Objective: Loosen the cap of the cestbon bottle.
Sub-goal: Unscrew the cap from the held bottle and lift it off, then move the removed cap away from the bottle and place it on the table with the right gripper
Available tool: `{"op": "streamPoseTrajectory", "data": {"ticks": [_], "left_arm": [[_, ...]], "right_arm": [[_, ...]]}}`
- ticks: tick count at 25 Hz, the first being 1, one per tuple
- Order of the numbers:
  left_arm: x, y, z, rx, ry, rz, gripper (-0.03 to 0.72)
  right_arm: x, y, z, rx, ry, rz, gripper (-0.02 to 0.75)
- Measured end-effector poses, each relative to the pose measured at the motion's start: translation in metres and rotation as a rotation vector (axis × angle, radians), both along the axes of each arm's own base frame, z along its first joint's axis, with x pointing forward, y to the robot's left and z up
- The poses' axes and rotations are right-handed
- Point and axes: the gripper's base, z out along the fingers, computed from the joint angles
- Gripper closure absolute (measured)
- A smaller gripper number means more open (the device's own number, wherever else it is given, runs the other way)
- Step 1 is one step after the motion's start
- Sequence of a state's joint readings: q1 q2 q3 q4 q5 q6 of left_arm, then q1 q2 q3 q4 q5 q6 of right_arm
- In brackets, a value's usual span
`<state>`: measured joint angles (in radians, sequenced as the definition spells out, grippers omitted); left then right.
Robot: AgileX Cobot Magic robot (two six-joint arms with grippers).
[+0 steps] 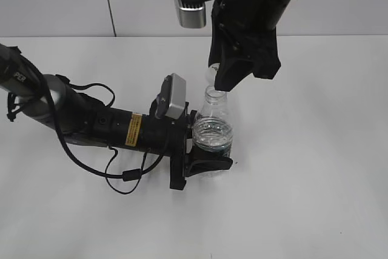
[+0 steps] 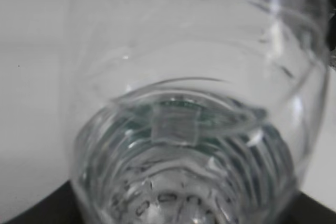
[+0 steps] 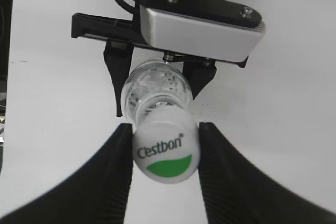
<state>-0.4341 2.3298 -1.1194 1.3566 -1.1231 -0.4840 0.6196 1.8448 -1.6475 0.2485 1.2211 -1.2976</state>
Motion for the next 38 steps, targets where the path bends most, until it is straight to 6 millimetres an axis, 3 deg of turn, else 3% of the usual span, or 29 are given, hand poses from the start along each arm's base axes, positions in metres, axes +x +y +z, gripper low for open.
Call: {"op": "streamPoseTrajectory", "data": {"ticks": [6,14,17,21,26,29,33,38], "left_arm": [[-0.001,0.000,0.000,-0.005,0.001,-0.010,0.286],[-0.002,0.000,0.000,-0.006,0.001,-0.018,0.286],[-0.002,0.000,0.001,-0.007,0.001,-0.020,0.286],[-0.002,0.000,0.001,-0.009,0.001,-0.022,0.286],[-0.002,0.000,0.001,-0.011,0.003,-0.017,0.286],[-0.002,0.000,0.001,-0.012,0.004,-0.017,0.286],[-0.002,0.000,0.001,-0.012,0.004,-0.016,0.286],[-0.002,0.000,0.001,-0.012,0.004,-0.016,0.286]], "right_arm": [[-0.002,-0.002,0.006,0.006,0.003,-0.062,0.445],[0.013,-0.023,0.016,-0.030,-0.057,-0.481,0.448],[0.033,-0.047,0.015,0.014,-0.035,-0.703,0.448],[0.064,-0.094,0.006,0.081,0.029,-1.036,0.448],[0.093,-0.161,-0.024,0.092,0.137,-1.415,0.448],[0.099,-0.182,-0.056,0.062,0.197,-1.521,0.448],[0.102,-0.201,-0.096,0.037,0.256,-1.640,0.448],[0.109,-0.205,-0.130,0.056,0.251,-1.685,0.448]]}}
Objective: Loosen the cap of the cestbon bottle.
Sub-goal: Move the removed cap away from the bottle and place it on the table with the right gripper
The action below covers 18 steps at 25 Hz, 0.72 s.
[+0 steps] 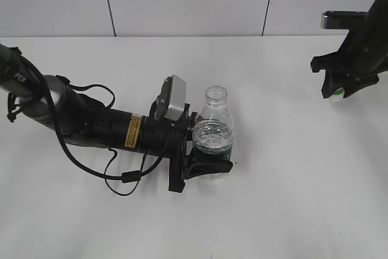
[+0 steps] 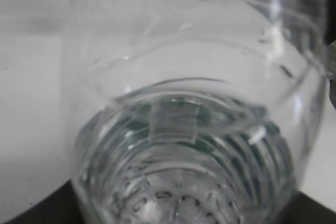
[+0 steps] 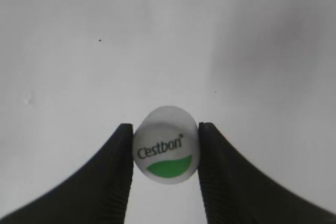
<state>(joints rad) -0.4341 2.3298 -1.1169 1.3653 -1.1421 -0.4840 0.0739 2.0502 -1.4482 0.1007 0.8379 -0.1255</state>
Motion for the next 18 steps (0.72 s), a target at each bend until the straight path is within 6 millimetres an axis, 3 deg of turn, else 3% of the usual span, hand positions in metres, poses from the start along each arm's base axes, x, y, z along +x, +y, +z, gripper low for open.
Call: {"op": "streamPoseTrajectory", "data": {"ticks": [7,18], "left_arm": [[0.000,0.000,0.000,-0.001,0.000,0.001,0.286],[0.000,0.000,0.000,-0.001,0.000,0.001,0.286]], "right_arm": [[0.005,0.002,-0.035,0.021,0.049,-0.024,0.448],[0.010,0.005,-0.042,0.062,0.021,-0.059,0.449]]}}
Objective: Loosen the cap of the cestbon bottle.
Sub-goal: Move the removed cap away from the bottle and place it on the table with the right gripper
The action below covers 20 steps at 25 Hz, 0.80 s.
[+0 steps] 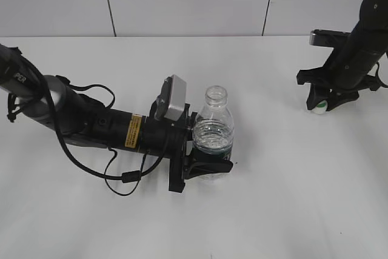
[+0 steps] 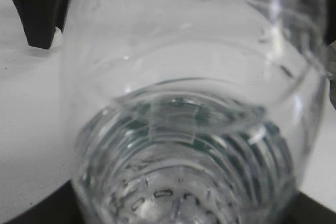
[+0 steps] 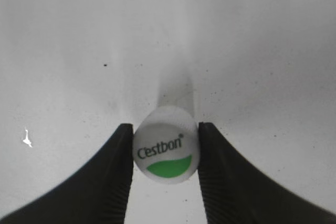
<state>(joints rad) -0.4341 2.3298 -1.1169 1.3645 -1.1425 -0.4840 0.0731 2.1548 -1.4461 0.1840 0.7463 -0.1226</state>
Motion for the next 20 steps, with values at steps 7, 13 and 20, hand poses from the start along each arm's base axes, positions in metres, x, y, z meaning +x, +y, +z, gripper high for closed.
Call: {"op": "streamPoseTrajectory", "data": {"ticks": [7,13,20], "left_arm": [[0.0001,0.0000,0.0000,0.000,0.000,0.001,0.286],[0.0001,0.0000,0.0000,0.000,0.000,0.001,0.286],[0.0000,0.0000,0.0000,0.000,0.000,0.000,0.286]], "right_arm": [[0.0004,0.0009,-0.0001,0.012,-0.003,-0.010,0.449],[0.0004,0.0010,-0.0001,0.013,-0.003,-0.010,0.449],[0.0004,0.0011,0.0000,0.015,-0.003,-0.012,0.449]]}}
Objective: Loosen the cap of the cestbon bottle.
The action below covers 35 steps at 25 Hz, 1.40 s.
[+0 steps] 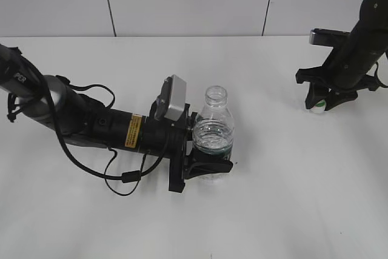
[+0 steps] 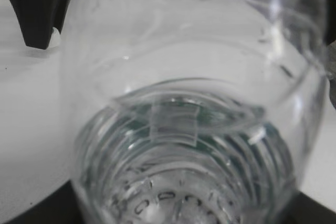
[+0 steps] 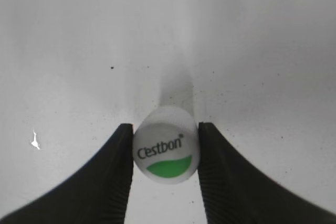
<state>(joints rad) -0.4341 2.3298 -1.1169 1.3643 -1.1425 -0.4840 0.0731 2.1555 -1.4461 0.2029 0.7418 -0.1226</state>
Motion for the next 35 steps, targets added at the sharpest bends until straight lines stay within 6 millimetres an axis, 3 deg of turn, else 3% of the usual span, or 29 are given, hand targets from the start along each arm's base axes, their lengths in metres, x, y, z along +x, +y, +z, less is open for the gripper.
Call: {"op": "streamPoseTrajectory", "data": {"ticks": [5,12,16,28,35], "left_arm": [[0.000,0.000,0.000,0.001,-0.001,-0.003,0.286],[-0.001,0.000,-0.001,0.006,-0.003,-0.016,0.286],[-0.001,0.000,0.000,0.006,-0.003,-0.018,0.286],[0.000,0.000,0.000,-0.001,0.060,0.020,0.281],[0.000,0.000,0.002,-0.032,0.089,0.044,0.149]], "right_arm": [[0.000,0.000,0.000,0.000,0.000,0.000,0.432],[0.000,0.000,0.000,0.000,0.000,-0.001,0.287],[0.001,0.001,0.002,0.009,0.006,-0.010,0.257],[0.030,0.006,0.057,0.042,-0.063,0.014,0.253],[0.035,0.006,0.068,0.044,-0.088,0.018,0.253]]}}
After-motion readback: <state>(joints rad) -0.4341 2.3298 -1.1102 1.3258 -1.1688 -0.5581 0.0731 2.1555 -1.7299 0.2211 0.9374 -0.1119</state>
